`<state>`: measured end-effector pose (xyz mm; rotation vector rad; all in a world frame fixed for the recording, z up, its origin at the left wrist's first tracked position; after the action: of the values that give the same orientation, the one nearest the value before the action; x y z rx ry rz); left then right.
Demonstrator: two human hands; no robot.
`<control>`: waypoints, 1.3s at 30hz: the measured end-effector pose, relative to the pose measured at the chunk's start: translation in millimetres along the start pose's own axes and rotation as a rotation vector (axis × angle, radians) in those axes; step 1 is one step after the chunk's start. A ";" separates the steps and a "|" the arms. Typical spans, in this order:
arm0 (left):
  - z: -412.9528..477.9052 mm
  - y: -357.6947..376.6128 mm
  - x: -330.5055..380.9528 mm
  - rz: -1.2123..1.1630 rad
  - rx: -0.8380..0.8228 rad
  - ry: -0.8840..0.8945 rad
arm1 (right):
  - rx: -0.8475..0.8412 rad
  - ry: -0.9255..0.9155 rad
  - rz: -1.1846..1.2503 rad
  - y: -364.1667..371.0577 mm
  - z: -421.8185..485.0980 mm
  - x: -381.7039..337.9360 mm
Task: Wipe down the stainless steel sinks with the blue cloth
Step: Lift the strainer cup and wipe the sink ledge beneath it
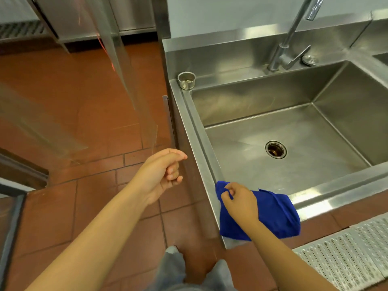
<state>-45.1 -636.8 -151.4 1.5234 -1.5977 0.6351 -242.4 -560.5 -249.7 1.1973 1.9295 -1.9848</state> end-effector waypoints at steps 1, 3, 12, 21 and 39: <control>5.1 -5.4 6.3 0.012 -0.014 0.002 | 0.031 0.012 0.042 1.5 3.6 -8.3; 13.2 -14.3 15.3 0.035 -0.038 0.000 | 0.106 0.030 0.134 1.4 8.3 -22.7; 57.9 -28.4 45.0 0.085 -0.116 0.006 | 0.326 0.100 0.340 -3.3 33.2 -45.8; 121.8 -36.3 75.9 0.030 0.004 0.037 | 0.353 0.064 0.404 6.4 100.7 -76.8; 251.3 -53.1 143.5 0.103 0.033 -0.019 | 0.324 0.048 0.427 30.4 233.4 -160.0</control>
<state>-37.7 -929.8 -177.2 1.4826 -1.6957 0.7092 -218.8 -841.0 -207.8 1.5844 1.2514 -2.0829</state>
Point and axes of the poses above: each hand's wrist, its own z-axis towards the middle knuckle, its own y-axis out of the palm, x = y × z, the point moved 10 cm from there along z, towards the middle knuckle, and after that the axes turned 6 degrees about x, right-handed, at the moved point
